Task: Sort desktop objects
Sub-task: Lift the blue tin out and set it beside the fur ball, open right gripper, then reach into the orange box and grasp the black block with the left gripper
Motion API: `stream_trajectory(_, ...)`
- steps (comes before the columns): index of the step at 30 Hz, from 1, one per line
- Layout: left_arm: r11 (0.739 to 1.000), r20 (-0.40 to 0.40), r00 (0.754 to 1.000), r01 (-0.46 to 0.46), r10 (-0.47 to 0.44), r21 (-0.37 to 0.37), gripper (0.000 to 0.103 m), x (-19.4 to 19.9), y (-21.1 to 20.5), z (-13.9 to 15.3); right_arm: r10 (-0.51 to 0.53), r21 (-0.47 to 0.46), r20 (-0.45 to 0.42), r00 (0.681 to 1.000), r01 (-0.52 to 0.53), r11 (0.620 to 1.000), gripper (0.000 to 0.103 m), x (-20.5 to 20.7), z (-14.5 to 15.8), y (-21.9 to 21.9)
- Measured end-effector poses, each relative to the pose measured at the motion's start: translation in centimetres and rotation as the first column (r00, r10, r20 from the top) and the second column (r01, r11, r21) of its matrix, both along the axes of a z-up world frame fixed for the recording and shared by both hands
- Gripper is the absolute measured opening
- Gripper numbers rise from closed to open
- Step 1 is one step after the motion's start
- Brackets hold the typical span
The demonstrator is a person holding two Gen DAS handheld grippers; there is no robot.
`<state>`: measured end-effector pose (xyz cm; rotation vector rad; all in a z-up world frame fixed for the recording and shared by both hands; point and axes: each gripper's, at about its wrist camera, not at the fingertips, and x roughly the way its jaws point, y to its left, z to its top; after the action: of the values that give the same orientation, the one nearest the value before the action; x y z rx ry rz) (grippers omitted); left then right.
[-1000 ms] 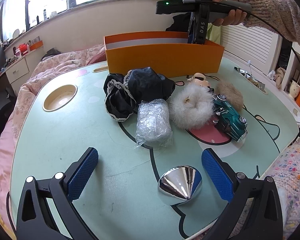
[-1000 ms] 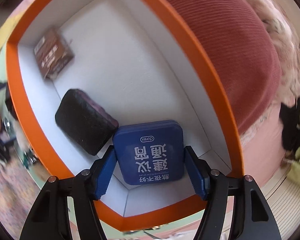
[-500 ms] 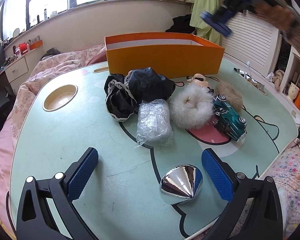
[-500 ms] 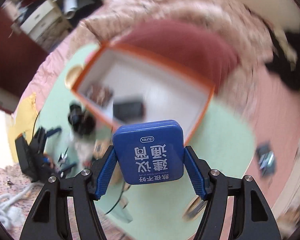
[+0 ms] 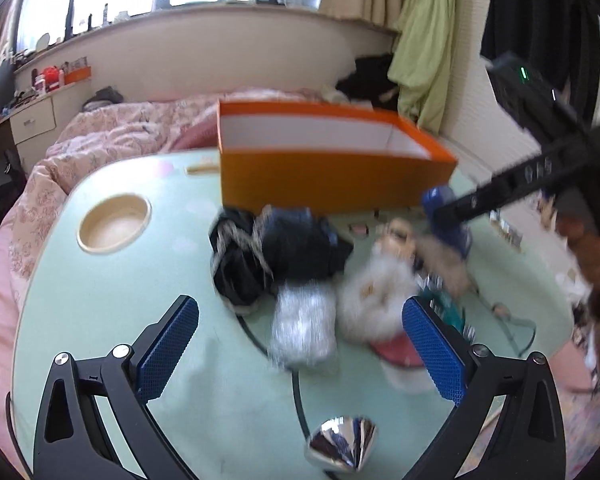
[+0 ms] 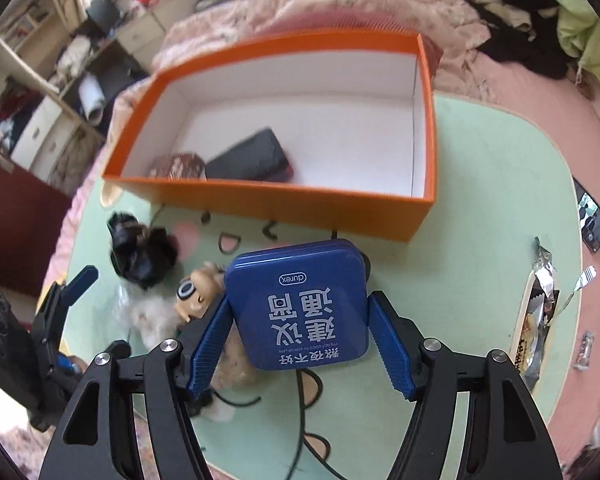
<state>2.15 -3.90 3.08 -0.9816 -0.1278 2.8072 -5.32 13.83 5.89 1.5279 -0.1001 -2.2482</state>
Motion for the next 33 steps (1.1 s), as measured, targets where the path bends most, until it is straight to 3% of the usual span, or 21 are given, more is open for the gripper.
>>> stream_trajectory(3,0.999,-0.064,0.997,-0.032,0.033,0.028,0.102,-0.4,-0.8,1.5,-0.079,-0.119,-0.078,0.994,0.070,0.990,0.079,1.6,0.6,1.3)
stream_trajectory(9,0.996,-0.091,0.996,-0.010,0.018,0.092,0.102,-3.1,-2.6,5.2,-0.149,-0.163,-0.185,0.971,0.119,0.979,0.080,5.5,0.2,3.4)
stream_trajectory(11,0.994,-0.073,0.997,0.044,-0.037,0.098,0.102,-5.0,-2.3,7.1,-0.136,-0.169,-0.188,0.973,0.104,0.980,0.080,6.5,-0.5,3.1)
stream_trajectory(14,0.987,0.033,0.986,0.161,-0.162,0.027,0.102,-9.3,-0.3,9.1,-0.114,-0.181,-0.175,0.978,0.081,0.980,0.080,7.2,-1.5,2.4)
stream_trajectory(16,0.970,0.134,0.963,0.240,-0.235,-0.024,0.099,-12.4,1.7,9.4,-0.099,-0.197,-0.163,0.982,0.066,0.978,0.080,7.4,-1.9,2.0)
stream_trajectory(18,0.951,0.246,0.926,0.306,-0.287,-0.040,0.089,-15.5,3.4,8.8,-0.091,-0.205,-0.156,0.984,0.057,0.977,0.080,7.4,-2.1,1.8)
stream_trajectory(20,0.943,0.352,0.888,0.331,-0.298,-0.038,0.073,-18.2,4.4,7.6,-0.087,-0.213,-0.157,0.984,0.053,0.976,0.080,7.5,-2.2,1.7)
stream_trajectory(23,0.946,0.475,0.831,0.324,-0.289,0.010,0.062,-21.3,5.0,5.5,-0.090,-0.223,-0.148,0.985,0.055,0.973,0.080,7.4,-2.5,2.0)
stream_trajectory(28,0.937,0.562,0.760,0.338,-0.326,0.087,0.041,-22.7,6.1,2.8,-0.094,-0.255,-0.109,0.990,0.064,0.965,0.081,6.9,-3.4,2.6)
stream_trajectory(33,0.933,0.580,0.744,0.349,-0.332,0.086,0.041,-22.6,7.1,2.2,-0.093,-0.260,-0.111,0.989,0.062,0.964,0.081,7.0,-3.4,2.8)
